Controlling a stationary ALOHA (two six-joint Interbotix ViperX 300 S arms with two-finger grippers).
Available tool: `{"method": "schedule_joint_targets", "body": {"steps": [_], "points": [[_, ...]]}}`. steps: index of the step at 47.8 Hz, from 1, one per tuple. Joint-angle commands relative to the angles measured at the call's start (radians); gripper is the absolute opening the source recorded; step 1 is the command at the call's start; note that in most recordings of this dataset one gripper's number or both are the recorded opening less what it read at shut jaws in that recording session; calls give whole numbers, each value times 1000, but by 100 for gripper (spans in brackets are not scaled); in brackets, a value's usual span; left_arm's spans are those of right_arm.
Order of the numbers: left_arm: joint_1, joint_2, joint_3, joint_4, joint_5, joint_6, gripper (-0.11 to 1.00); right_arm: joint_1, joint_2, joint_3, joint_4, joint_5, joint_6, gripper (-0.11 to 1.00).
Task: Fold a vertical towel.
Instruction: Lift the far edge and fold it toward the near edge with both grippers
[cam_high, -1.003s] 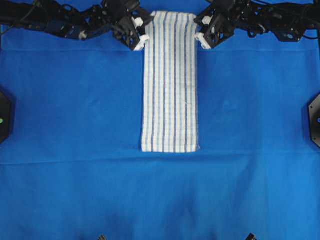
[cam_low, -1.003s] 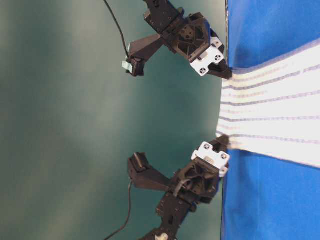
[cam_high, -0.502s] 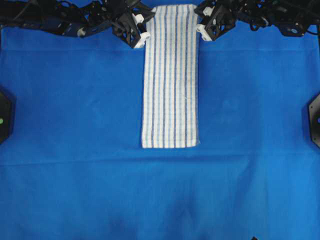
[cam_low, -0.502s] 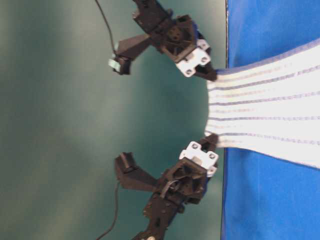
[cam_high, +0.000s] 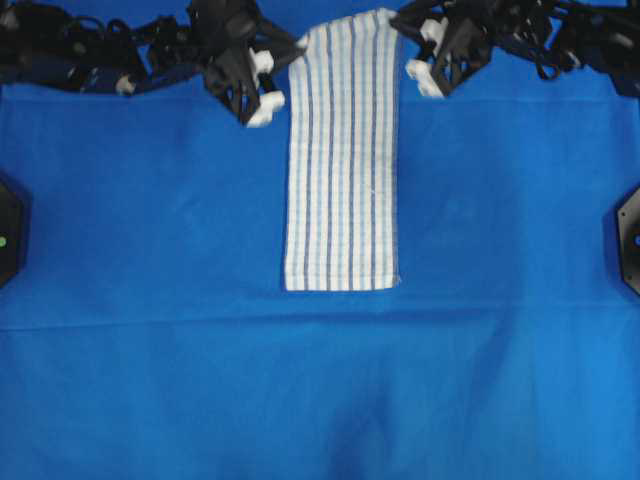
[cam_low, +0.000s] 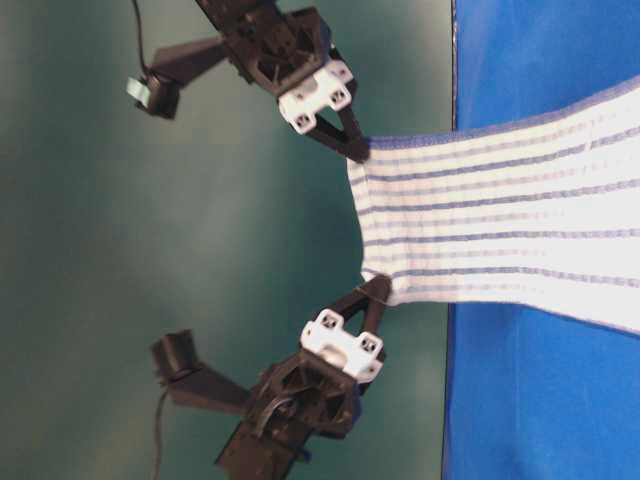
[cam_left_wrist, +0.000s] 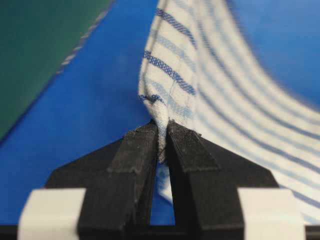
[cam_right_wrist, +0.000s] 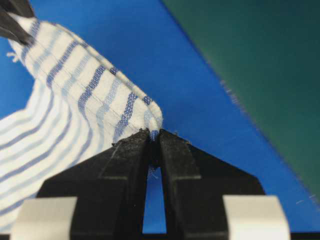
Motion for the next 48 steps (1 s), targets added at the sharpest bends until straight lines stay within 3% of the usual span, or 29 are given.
{"method": "schedule_joint_targets", "body": {"steps": [1,18,33,48], "points": [[-37,-49,9,-2,6,2,5,38,-52,17,-2,-3,2,9],[-224,-75,98,-2,11,9,5,233,-135,144,12,2,15,9],[-359,-32,120,-2,6,0,5,379,-112,198,92,-11,17,9],[-443,51,115,-2,2,-8,5,488,-3,199,173,-77,15,9]]}}
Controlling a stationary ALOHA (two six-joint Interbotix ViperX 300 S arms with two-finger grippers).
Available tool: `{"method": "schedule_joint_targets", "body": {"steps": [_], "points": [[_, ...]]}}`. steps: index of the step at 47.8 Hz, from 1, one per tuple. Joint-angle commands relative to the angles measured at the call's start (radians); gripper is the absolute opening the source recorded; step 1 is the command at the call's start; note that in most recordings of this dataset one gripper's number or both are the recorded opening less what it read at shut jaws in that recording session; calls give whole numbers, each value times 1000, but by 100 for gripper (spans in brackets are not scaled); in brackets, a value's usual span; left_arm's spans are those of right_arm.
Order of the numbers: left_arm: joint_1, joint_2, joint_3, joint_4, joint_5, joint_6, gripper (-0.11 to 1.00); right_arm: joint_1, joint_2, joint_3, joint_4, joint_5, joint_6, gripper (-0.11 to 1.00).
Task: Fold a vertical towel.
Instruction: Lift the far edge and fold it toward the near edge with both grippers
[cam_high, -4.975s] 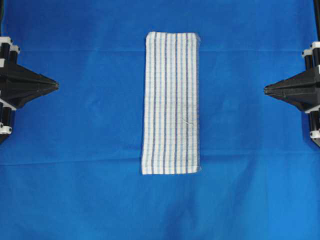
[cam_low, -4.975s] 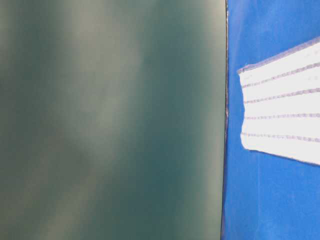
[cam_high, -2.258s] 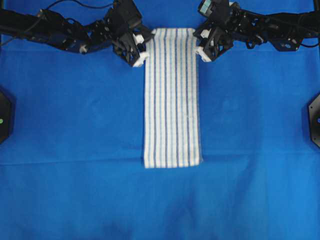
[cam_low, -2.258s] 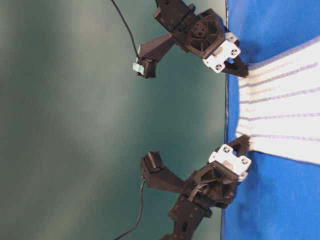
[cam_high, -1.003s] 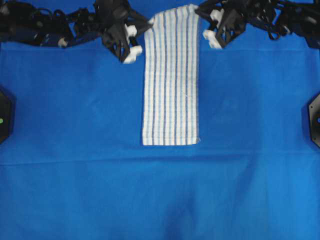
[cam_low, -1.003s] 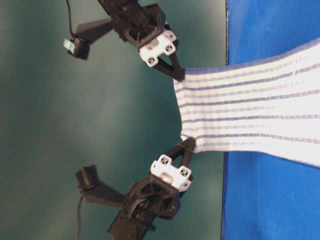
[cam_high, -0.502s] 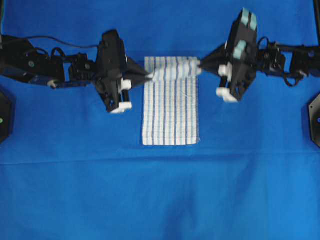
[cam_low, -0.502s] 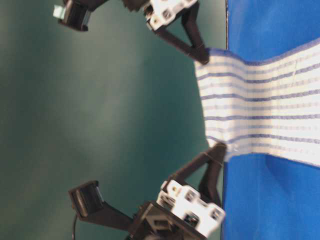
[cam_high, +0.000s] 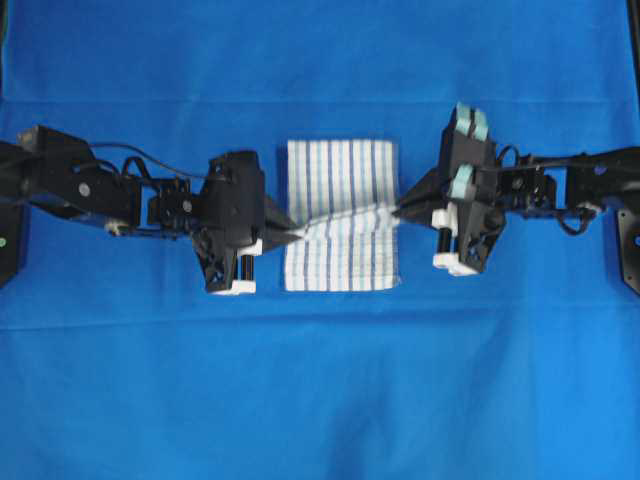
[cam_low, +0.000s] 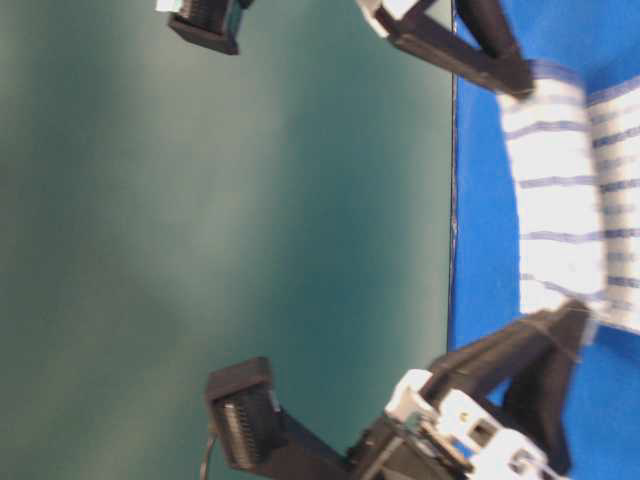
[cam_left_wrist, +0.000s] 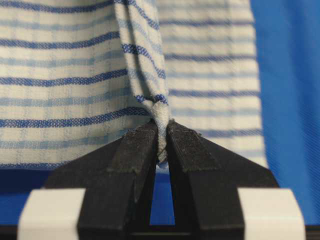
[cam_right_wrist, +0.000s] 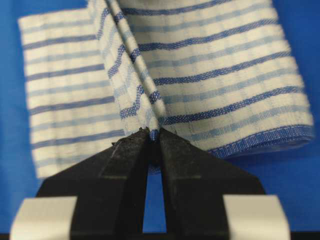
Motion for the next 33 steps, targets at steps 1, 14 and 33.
{"method": "schedule_joint_targets", "body": {"steps": [1,14,33], "points": [[-26,0,-8,-2,-3,-2,5,20,18,-11,26,-25,2,9],[-37,38,-15,-2,-41,-2,5,40,66,-34,77,-28,0,9],[-37,41,-23,-2,-44,0,5,43,106,-66,77,-2,2,9]]}}
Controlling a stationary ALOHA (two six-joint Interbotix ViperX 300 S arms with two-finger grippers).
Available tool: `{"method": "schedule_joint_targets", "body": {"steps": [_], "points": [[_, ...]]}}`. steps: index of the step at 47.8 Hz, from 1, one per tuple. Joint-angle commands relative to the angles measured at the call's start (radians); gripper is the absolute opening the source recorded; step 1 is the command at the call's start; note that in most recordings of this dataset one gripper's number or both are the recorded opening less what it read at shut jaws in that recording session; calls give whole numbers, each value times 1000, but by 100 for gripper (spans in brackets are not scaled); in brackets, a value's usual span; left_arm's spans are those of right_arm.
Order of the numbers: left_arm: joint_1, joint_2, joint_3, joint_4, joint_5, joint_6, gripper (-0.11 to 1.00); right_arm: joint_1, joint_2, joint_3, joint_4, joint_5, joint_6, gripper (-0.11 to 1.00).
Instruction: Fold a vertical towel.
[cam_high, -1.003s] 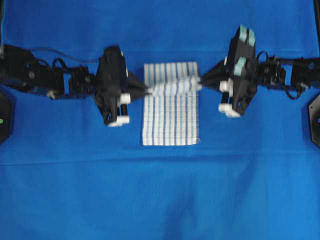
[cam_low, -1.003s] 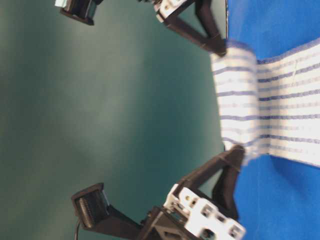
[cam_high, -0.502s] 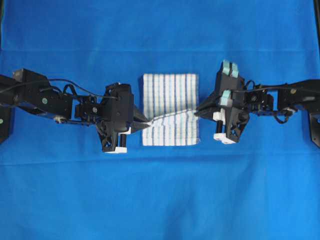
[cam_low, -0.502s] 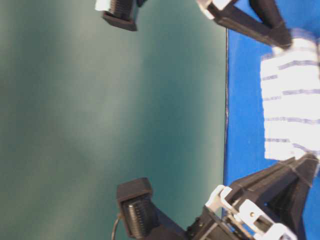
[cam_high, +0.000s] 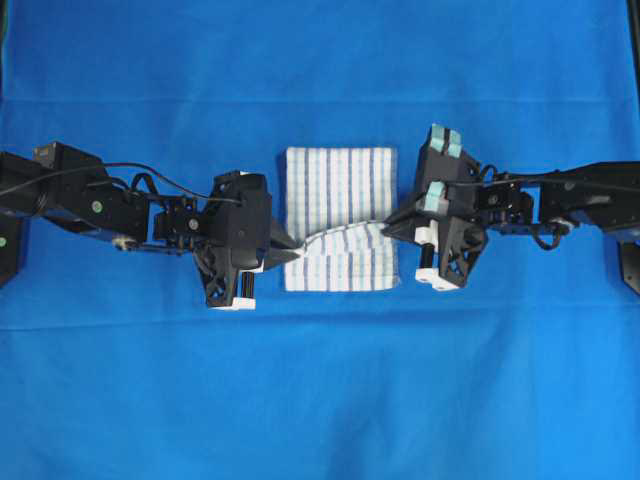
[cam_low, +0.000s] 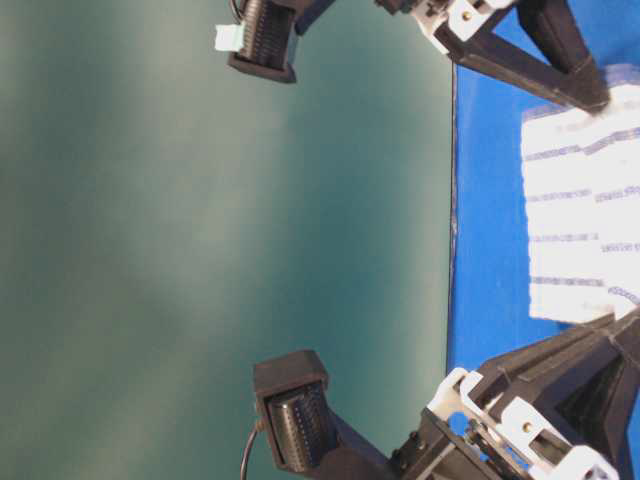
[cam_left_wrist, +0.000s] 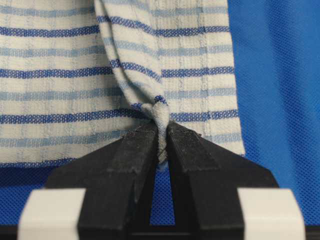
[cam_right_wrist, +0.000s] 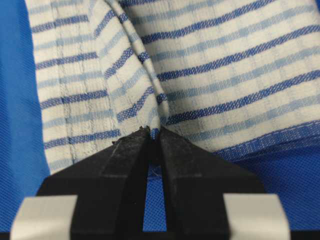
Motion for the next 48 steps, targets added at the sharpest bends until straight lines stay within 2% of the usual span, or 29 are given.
{"method": "schedule_joint_targets", "body": {"steps": [1,7,9,15,18,20,24,39,48], "points": [[-6,-12,-18,-2,-9,2,5,3,-6,-20,3,8,2,9],[-8,-12,-21,-2,-9,0,8,11,-6,-23,3,11,2,11],[-8,-12,-21,-2,-9,0,16,17,-8,-25,3,11,2,19],[-25,-23,-21,-2,-6,0,48,43,-12,-31,3,17,2,56],[-35,-35,-21,-2,0,2,62,61,-26,-35,3,26,2,65],[-43,-46,-20,-2,8,2,66,74,-40,-37,3,38,3,64],[-55,-83,-15,-2,37,2,64,92,-77,-40,3,63,3,59],[-55,-302,-18,-2,209,3,64,104,-311,-32,-3,155,-2,59],[-51,-446,-6,-2,233,14,63,92,-469,-21,-15,178,-5,59]]}}
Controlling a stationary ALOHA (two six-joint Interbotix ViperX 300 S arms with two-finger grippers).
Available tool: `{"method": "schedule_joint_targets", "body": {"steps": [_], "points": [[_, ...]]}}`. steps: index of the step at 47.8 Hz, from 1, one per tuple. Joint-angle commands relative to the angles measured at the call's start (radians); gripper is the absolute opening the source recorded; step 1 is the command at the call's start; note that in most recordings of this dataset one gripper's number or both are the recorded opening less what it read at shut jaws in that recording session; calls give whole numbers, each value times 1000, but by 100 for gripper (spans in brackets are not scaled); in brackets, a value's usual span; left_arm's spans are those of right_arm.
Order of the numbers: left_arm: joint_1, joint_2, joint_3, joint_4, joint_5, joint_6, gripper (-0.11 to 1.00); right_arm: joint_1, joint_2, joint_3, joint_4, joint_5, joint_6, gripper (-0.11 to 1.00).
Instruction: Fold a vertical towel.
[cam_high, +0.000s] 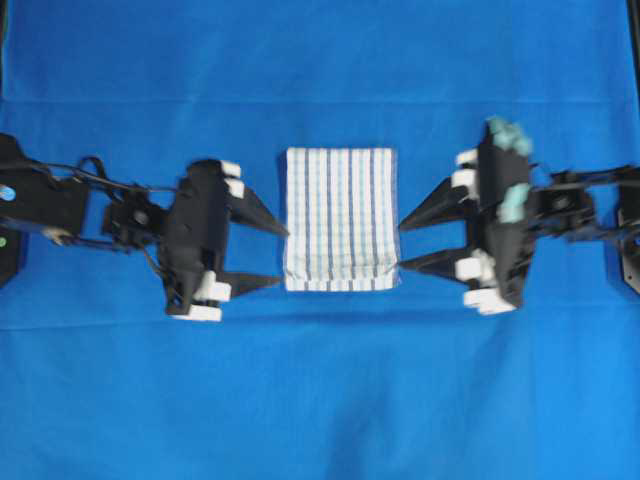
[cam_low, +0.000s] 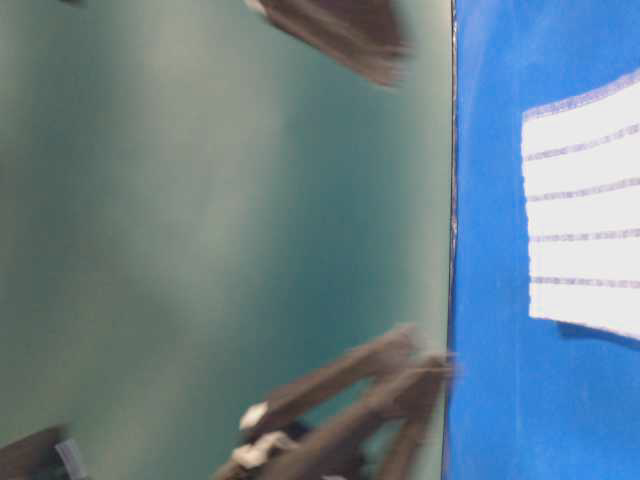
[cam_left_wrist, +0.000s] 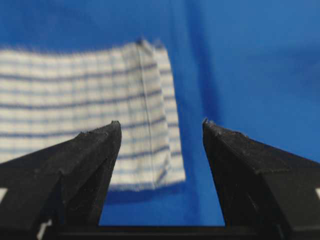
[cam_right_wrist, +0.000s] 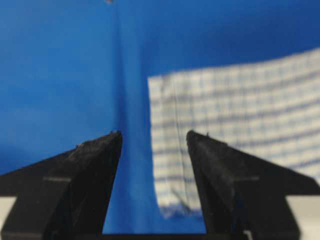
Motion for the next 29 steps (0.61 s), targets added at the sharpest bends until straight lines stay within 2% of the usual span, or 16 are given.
{"method": "schedule_joint_targets", "body": {"steps": [1,13,29], "points": [[5,-89,-2,-2,2,8,63,-9,-77,-5,-6,3,-5,59],[11,-267,38,-2,14,14,63,-38,-284,44,-40,49,-6,59],[60,-575,204,-2,15,2,63,-103,-580,126,-74,173,-6,59]]}}
